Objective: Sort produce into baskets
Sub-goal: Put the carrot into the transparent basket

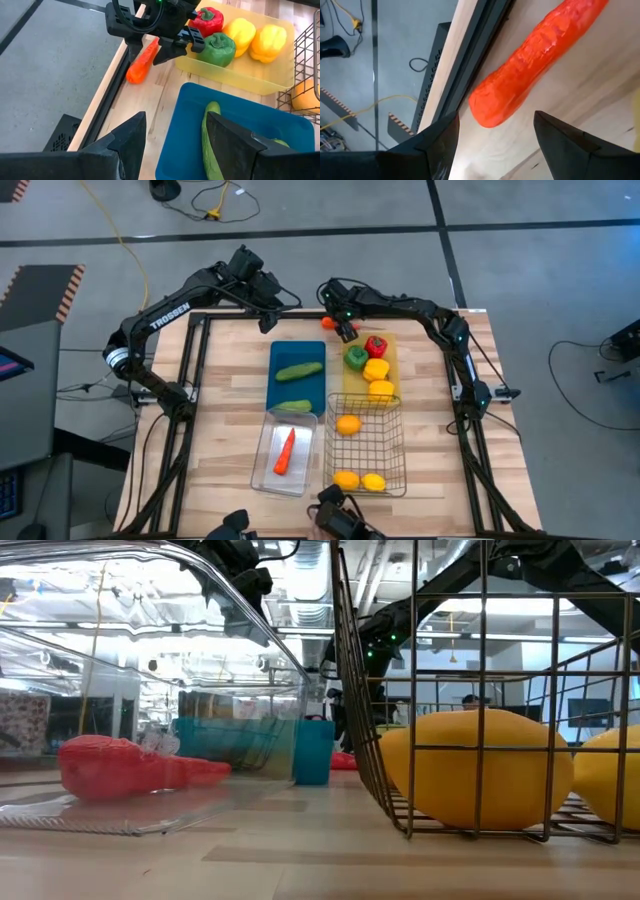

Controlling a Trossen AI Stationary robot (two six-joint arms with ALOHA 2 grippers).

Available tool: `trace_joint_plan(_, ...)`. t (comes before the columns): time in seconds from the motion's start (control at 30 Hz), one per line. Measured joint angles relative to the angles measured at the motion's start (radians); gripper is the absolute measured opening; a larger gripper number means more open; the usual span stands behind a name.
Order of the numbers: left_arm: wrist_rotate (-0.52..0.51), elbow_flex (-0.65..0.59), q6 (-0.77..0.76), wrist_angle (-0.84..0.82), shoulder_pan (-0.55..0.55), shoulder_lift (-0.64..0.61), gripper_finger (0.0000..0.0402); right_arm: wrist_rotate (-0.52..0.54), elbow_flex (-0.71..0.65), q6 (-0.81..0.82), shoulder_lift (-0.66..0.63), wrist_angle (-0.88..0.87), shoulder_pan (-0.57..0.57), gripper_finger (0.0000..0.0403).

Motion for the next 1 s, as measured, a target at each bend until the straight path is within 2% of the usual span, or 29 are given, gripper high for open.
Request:
trace_joint_plan(0.37, 0.000, 0.000, 0.000, 0.006, 0.000, 0.000, 0.0194, 0.000, 0.000, 0.007, 0.000, -0.031, -0.012, 0.0286)
trace_joint_plan(1.0, 0.000, 0.000, 0.000, 0.007, 0.000, 0.000, 0.0194, 0.021, 0.000, -0.114, 0.000, -0.066, -0.013, 0.0286)
